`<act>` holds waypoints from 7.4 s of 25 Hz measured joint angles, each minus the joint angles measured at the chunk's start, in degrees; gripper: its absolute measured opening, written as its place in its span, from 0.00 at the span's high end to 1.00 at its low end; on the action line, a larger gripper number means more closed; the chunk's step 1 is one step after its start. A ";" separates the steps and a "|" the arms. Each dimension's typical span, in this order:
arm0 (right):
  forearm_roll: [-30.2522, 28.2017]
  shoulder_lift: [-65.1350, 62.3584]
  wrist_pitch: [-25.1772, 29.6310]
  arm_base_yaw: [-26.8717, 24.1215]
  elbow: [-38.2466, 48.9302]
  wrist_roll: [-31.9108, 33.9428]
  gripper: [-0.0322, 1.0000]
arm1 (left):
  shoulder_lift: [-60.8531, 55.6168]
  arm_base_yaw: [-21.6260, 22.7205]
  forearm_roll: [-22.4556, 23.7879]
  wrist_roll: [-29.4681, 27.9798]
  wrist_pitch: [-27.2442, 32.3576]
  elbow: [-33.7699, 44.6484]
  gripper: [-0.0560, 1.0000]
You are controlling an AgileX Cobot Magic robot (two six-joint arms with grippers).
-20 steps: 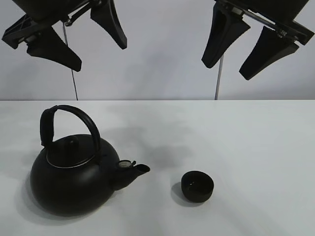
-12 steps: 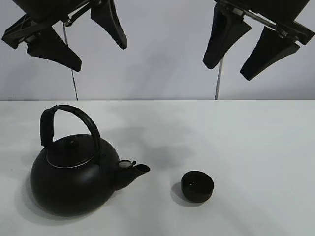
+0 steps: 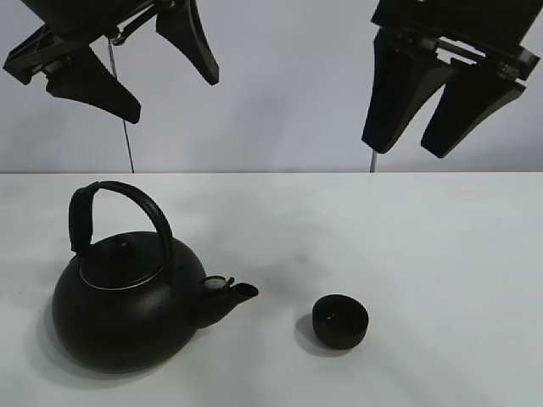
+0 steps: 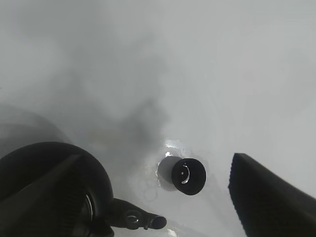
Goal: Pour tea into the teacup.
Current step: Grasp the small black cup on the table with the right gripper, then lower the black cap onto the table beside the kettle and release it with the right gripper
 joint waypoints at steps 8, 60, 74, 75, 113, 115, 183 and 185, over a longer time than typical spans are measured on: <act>-8.01 2.33 -0.05 11.66 0.00 0.76 0.48 | 0.00 0.00 0.00 0.00 0.00 0.00 0.40; -10.38 26.97 -15.46 13.34 1.84 8.49 0.58 | 0.00 0.00 0.00 0.06 0.00 0.00 0.40; -10.38 18.95 -14.72 13.34 1.84 -0.08 0.58 | 0.00 0.00 0.00 0.06 0.00 0.00 0.40; -10.38 18.95 -14.18 13.34 1.84 -3.54 0.58 | 0.00 0.00 0.00 0.06 0.00 0.00 0.40; 0.15 21.80 -25.69 13.34 1.90 -23.74 0.58 | 0.00 0.00 0.00 0.06 0.00 0.00 0.40; 1.34 22.32 -26.04 13.34 1.90 -23.07 0.58 | 0.00 0.00 0.00 0.06 0.00 0.00 0.40; 4.81 27.72 -31.23 13.34 1.90 -14.20 0.56 | 0.00 0.00 0.00 0.06 0.00 0.00 0.40; 4.81 27.72 -31.23 13.34 1.90 -14.20 0.55 | 0.00 0.00 0.00 0.06 0.00 0.00 0.40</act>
